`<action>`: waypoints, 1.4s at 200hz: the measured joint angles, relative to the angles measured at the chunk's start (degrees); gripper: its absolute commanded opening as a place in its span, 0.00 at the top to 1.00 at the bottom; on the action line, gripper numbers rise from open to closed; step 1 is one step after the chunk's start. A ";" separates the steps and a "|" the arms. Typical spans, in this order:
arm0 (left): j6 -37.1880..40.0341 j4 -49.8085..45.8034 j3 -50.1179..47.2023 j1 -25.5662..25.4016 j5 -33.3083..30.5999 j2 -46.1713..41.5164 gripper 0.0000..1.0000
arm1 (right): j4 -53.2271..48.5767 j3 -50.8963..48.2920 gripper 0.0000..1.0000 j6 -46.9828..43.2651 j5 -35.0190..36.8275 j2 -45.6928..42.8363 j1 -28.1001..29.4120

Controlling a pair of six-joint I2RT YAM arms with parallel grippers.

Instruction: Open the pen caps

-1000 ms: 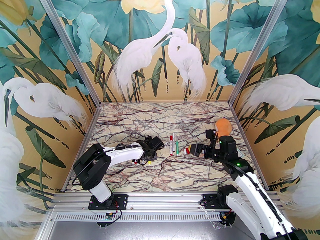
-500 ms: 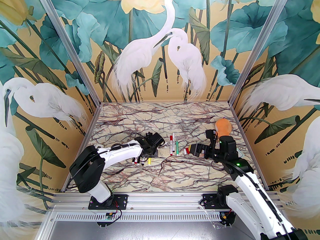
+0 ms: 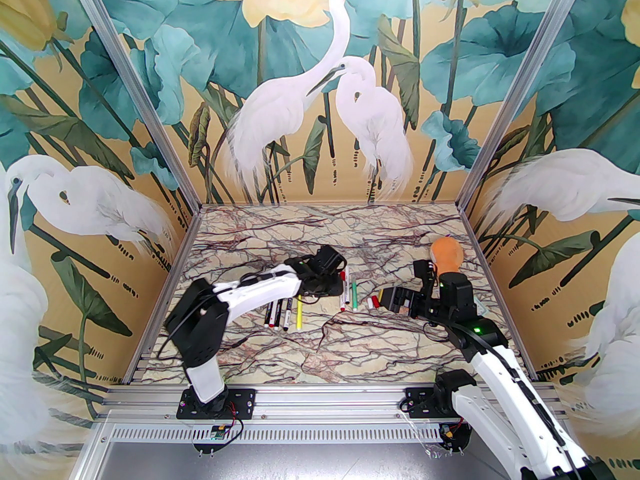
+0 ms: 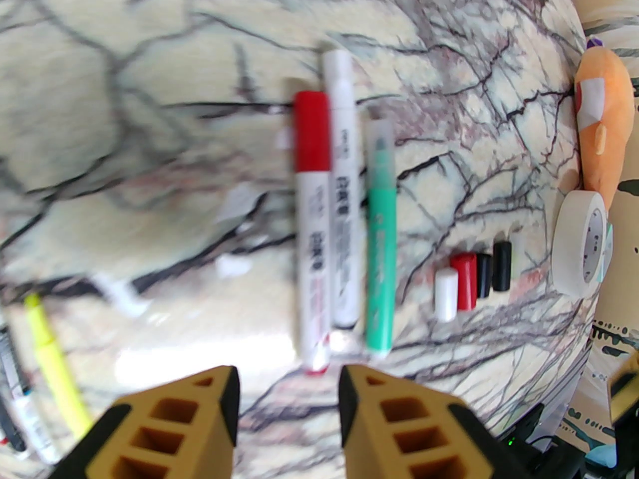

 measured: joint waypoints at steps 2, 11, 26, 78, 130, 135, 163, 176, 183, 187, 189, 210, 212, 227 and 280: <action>0.00 0.04 0.17 0.00 0.11 0.37 0.61 | -0.02 0.02 0.01 0.02 0.00 -0.04 0.00; 0.04 0.26 1.18 0.00 0.50 1.92 0.64 | -0.02 0.11 0.01 0.02 0.00 -0.07 0.00; 0.37 0.33 2.86 0.00 0.74 4.15 0.68 | -0.20 0.24 0.01 0.04 -0.02 -0.09 0.00; 1.81 0.50 6.34 0.17 1.31 8.44 0.68 | -0.50 0.28 0.01 0.17 0.00 -0.20 0.00; 2.91 0.63 7.06 0.68 2.05 10.69 0.67 | -0.85 0.28 0.00 0.17 0.00 -0.57 0.00; 2.99 0.63 7.21 0.76 2.19 10.86 0.67 | -0.85 0.28 0.01 0.17 0.02 -0.57 0.00; 3.26 0.61 7.87 1.09 2.56 11.82 0.67 | -0.85 0.28 0.01 0.17 0.39 -0.63 0.00; 3.41 0.57 7.89 1.31 2.56 11.85 0.68 | -0.85 0.28 0.01 0.20 0.42 -0.74 0.00; 3.48 0.37 8.00 1.36 2.56 11.89 0.68 | -0.85 0.28 0.01 0.20 0.42 -0.79 0.00; 3.50 0.31 8.09 1.38 2.56 11.91 0.68 | -0.85 0.28 0.00 0.20 0.42 -0.81 0.00; 3.50 0.20 8.15 1.44 2.56 11.96 0.68 | -0.87 0.28 0.00 0.20 0.42 -0.83 0.00; 4.17 -0.09 8.68 1.77 2.56 12.44 0.68 | -0.87 0.28 0.01 0.20 0.42 -0.83 0.00; 4.20 -0.20 8.68 1.79 2.56 12.48 0.68 | -0.87 0.28 0.00 0.20 0.44 -0.83 0.00; 5.01 -1.09 9.11 2.10 2.56 12.98 0.68 | -0.92 0.28 0.01 0.20 0.44 -0.96 0.00; 8.96 -5.22 11.65 2.51 2.12 14.97 0.66 | -1.25 0.28 0.01 0.20 0.59 -1.22 0.00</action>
